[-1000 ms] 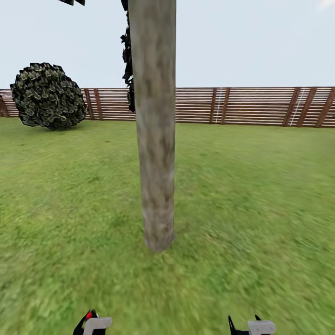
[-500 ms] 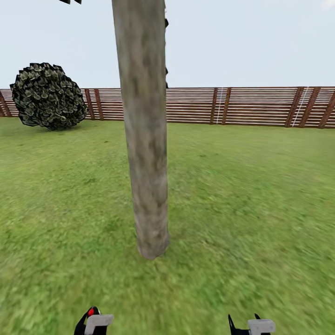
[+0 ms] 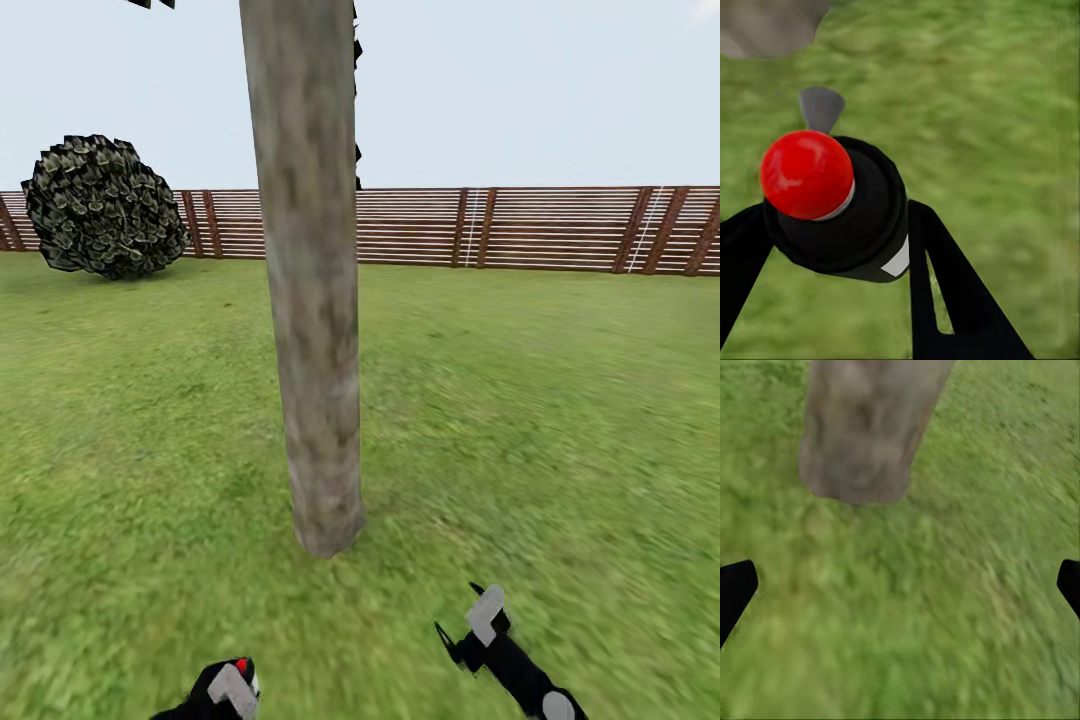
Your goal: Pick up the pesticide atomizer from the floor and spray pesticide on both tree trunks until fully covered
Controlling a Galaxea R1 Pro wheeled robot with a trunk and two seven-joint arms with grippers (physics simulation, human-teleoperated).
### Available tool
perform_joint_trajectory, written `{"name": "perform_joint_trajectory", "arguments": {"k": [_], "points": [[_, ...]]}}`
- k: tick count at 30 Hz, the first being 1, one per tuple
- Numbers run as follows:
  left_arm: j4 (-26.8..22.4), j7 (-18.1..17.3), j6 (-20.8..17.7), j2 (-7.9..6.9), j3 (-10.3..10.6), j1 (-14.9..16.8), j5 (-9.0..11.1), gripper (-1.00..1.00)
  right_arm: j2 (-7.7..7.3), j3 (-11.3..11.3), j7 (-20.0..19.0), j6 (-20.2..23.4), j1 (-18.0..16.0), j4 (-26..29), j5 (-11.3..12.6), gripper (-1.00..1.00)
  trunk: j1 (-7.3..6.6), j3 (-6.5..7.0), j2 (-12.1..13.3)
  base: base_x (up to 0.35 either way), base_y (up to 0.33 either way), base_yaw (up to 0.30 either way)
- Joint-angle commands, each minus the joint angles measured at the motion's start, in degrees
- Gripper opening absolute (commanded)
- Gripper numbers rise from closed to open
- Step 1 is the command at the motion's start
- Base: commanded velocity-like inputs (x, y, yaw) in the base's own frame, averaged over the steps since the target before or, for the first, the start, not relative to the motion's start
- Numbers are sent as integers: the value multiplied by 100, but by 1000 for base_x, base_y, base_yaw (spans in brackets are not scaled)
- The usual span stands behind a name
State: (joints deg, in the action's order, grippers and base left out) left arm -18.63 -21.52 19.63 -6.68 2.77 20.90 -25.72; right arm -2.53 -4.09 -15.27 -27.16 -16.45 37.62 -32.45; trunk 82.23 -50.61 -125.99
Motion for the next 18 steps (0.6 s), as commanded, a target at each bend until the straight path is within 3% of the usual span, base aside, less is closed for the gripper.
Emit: {"name": "perform_joint_trajectory", "arguments": {"k": [1,2,6,11,18], "points": [[-5,-681,-127,-17,-5,204,-234,-100,-8,18,-399,164,-187,2,-47,100,0,-1,0,0,0,0],[-7,-1779,-283,-108,-5,607,-548,-100,-17,29,-1245,437,-523,11,-75,100,0,-1,0,0,0,0],[-13,-2590,-661,-146,-5,922,-942,-100,-19,30,-2049,495,-662,16,-97,100,0,-1,0,0,0,0],[-17,-2992,-872,-140,-10,1137,-1440,-100,-17,34,-2472,508,-698,12,-100,100,0,-1,0,0,0,0],[-18,-3047,-898,-132,-6,1167,-1547,-100,-11,47,-2522,510,-702,5,-112,100,0,-1,0,0,0,0]]}}
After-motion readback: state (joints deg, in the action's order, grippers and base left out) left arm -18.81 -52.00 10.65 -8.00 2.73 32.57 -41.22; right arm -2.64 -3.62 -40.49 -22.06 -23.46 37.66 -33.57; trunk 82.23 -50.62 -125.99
